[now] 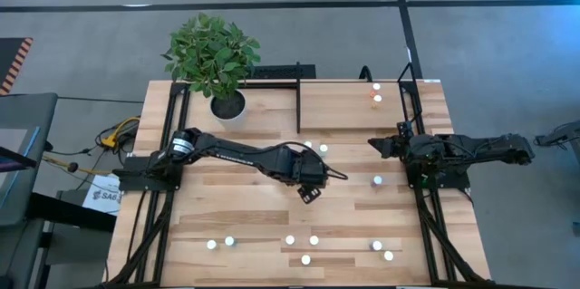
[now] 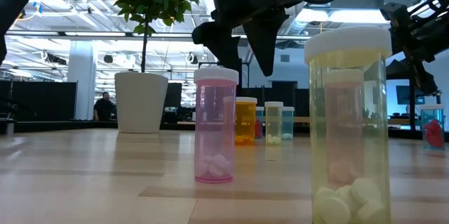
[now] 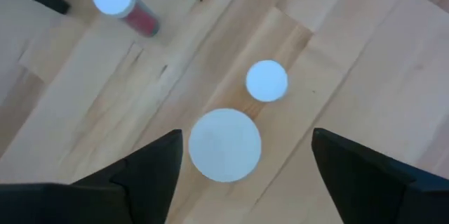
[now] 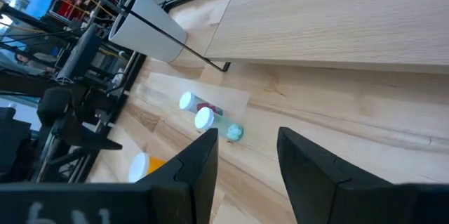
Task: Pick and place medicine bottles onto shelf by color
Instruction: Adjust the orange pill bottle
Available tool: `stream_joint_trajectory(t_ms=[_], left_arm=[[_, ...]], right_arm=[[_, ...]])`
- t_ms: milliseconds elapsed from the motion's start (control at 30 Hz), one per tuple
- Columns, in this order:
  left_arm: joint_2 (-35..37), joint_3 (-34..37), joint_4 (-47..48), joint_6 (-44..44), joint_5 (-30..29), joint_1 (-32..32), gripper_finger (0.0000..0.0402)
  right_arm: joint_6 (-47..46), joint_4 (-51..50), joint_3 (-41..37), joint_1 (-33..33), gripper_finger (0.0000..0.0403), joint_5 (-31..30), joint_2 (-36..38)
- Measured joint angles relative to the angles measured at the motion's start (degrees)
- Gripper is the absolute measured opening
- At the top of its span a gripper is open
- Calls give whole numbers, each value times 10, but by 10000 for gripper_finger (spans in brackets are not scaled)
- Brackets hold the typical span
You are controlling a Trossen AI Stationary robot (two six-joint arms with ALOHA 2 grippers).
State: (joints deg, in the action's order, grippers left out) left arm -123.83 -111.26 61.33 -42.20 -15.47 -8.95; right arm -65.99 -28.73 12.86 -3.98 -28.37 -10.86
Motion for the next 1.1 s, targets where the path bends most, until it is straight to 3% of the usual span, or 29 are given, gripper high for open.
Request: stream_joint_trajectory(t_ms=[200, 333, 633, 1100], left_arm=[[-32, 0, 13, -11, 4, 4, 328], [-53, 1, 13, -12, 42, 14, 328], [-66, 1, 19, -11, 62, 27, 325], [-67, 0, 21, -10, 45, 29, 215]], right_arm=[[0, 0, 0, 0, 170, 0, 0], [0, -1, 0, 0, 170, 0, 0], [0, -3, 0, 0, 170, 0, 0], [0, -11, 0, 0, 170, 0, 0]])
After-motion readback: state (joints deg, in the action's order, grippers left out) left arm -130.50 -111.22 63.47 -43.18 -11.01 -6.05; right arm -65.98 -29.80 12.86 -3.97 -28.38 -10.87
